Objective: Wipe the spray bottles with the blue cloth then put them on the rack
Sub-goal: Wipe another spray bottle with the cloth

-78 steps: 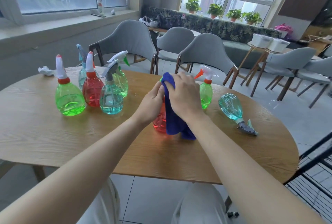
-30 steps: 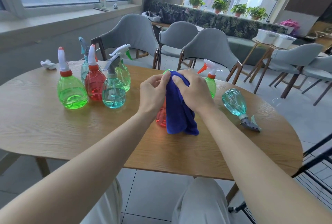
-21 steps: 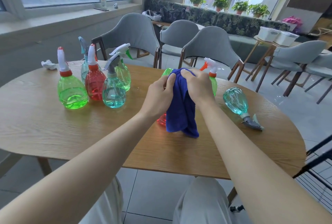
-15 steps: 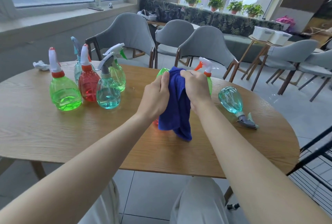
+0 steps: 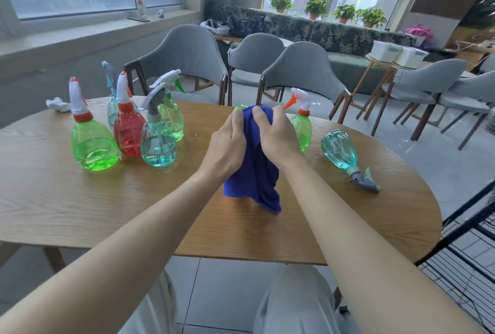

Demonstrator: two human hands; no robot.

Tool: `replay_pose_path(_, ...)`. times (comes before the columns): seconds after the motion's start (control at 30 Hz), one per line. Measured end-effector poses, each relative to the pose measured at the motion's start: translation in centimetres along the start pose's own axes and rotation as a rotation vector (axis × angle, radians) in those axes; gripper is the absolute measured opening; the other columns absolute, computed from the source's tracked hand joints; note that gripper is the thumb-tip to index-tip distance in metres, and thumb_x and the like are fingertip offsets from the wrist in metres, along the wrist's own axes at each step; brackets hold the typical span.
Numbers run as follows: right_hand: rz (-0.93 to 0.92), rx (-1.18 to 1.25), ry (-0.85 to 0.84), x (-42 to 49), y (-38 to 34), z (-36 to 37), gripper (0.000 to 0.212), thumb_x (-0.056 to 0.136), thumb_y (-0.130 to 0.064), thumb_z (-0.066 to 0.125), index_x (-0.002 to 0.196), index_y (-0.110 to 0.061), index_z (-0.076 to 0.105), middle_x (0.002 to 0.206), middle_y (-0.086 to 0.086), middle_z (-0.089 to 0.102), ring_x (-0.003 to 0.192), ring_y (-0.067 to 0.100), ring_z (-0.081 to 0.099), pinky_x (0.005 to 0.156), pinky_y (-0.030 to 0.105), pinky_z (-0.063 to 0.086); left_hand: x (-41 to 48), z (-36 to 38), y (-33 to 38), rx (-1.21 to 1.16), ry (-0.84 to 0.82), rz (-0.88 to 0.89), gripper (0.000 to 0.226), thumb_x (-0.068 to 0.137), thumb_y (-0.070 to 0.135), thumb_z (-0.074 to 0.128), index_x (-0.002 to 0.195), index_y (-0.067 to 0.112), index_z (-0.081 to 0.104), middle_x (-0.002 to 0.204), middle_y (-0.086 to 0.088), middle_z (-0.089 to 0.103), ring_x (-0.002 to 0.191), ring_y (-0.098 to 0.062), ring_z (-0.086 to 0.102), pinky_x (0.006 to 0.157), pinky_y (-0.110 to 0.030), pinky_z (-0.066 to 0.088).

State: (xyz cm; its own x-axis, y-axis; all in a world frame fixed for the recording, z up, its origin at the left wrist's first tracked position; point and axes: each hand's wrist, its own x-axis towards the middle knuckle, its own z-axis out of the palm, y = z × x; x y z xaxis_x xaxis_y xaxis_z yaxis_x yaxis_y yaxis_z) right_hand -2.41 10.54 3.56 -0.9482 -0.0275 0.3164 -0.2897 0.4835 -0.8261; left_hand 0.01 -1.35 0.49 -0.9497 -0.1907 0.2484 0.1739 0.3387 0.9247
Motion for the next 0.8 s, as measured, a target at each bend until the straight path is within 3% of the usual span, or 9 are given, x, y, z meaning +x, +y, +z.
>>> replay_pose_path(0.1, 0.077, 0.180, 0.094, -0.2, 0.2, 0.2, 0.029, 0.112, -0.037, 0.045, 0.104, -0.009, 0.050, 0.084, -0.004, 0.052, 0.076, 0.010, 0.049, 0.068, 0.018, 0.040, -0.2, 0.1, 0.3, -0.003, -0.020, 0.012, 0.065, 0.113, 0.059, 0.014, 0.159, 0.028, 0.048, 0.159, 0.000, 0.053, 0.150, -0.021, 0.042, 0.124, -0.036, 0.030)
replay_pose_path(0.23, 0.167, 0.425, 0.153, -0.5, 1.0, 0.4, 0.025, 0.108, -0.039, 0.051, 0.101, -0.015, 0.056, 0.091, -0.001, 0.058, 0.085, 0.017, 0.056, 0.086, 0.037, 0.050, -0.3, 0.5, 0.7, 0.002, -0.019, 0.030, 0.055, 0.116, 0.049, 0.020, 0.129, 0.019, 0.063, 0.120, 0.001, 0.069, 0.112, -0.016, 0.058, 0.095, -0.032, 0.035)
replay_pose_path(0.33, 0.268, 0.696, 0.215, -1.1, 1.5, -0.2, 0.017, 0.104, -0.033, 0.058, 0.103, -0.018, 0.066, 0.108, 0.005, 0.071, 0.107, 0.024, 0.069, 0.102, 0.047, 0.055, -0.2, 1.3, 0.8, 0.019, -0.019, 0.028, 0.052, 0.115, 0.050, 0.022, 0.107, 0.014, 0.059, 0.100, -0.002, 0.069, 0.092, -0.014, 0.059, 0.081, -0.034, 0.037)
replay_pose_path(0.43, 0.330, 0.946, 0.227, -1.5, 1.7, -0.8, 0.013, 0.106, -0.021, 0.060, 0.107, -0.013, 0.070, 0.113, 0.012, 0.074, 0.108, 0.027, 0.072, 0.094, 0.042, 0.061, -0.2, 1.7, 1.0, 0.039, 0.000, 0.023, 0.053, 0.115, 0.052, 0.022, 0.097, 0.012, 0.052, 0.090, -0.004, 0.065, 0.087, -0.010, 0.058, 0.074, -0.022, 0.038)
replay_pose_path(0.5, 0.353, 1.008, 0.236, -1.8, 1.9, -0.9, 0.016, 0.105, -0.022, 0.061, 0.111, -0.011, 0.071, 0.112, 0.011, 0.075, 0.108, 0.028, 0.073, 0.091, 0.039, 0.061, -0.3, 1.8, 1.3, 0.046, -0.004, 0.020, 0.053, 0.115, 0.053, 0.021, 0.094, 0.014, 0.050, 0.090, -0.004, 0.064, 0.085, -0.010, 0.056, 0.074, -0.027, 0.037)
replay_pose_path(0.57, 0.309, 0.849, 0.289, -2.1, 2.4, -0.7, 0.022, 0.106, -0.030, 0.059, 0.113, -0.014, 0.071, 0.108, 0.005, 0.074, 0.107, 0.021, 0.072, 0.099, 0.038, 0.058, -0.4, 1.9, 1.3, 0.038, -0.014, 0.007, 0.049, 0.114, 0.055, 0.020, 0.091, 0.021, 0.048, 0.091, 0.000, 0.062, 0.088, -0.016, 0.056, 0.079, -0.036, 0.035)
replay_pose_path(0.6, 0.258, 0.710, 0.314, -2.4, 2.5, -0.7, 0.026, 0.108, -0.033, 0.054, 0.116, -0.012, 0.068, 0.102, 0.002, 0.070, 0.100, 0.009, 0.068, 0.097, 0.027, 0.054, -0.4, 1.8, 1.3, 0.030, -0.014, -0.004, 0.047, 0.114, 0.055, 0.020, 0.093, 0.024, 0.049, 0.093, 0.002, 0.062, 0.092, -0.020, 0.056, 0.083, -0.038, 0.034)
replay_pose_path(0.67, 0.121, 0.485, 0.356, -3.3, 2.7, -0.4, 0.029, 0.113, -0.032, 0.047, 0.118, -0.007, 0.060, 0.093, -0.002, 0.061, 0.081, -0.002, 0.057, 0.079, 0.009, 0.043, -0.3, 1.3, 1.2, 0.007, 0.011, -0.042, 0.048, 0.114, 0.056, 0.020, 0.106, 0.022, 0.053, 0.097, 0.005, 0.060, 0.099, -0.023, 0.055, 0.086, -0.038, 0.032)
replay_pose_path(0.8, -0.013, 0.207, 0.166, -4.4, 5.0, 1.0, 0.013, 0.112, -0.028, 0.049, 0.100, -0.024, 0.054, 0.089, -0.010, 0.061, 0.080, 0.000, 0.056, 0.074, 0.020, 0.041, -0.1, 0.1, 0.5, -0.021, 0.055, -0.078, 0.054, 0.112, 0.059, 0.024, 0.120, 0.013, 0.051, 0.102, 0.008, 0.060, 0.093, -0.007, 0.056, 0.075, -0.030, 0.038)
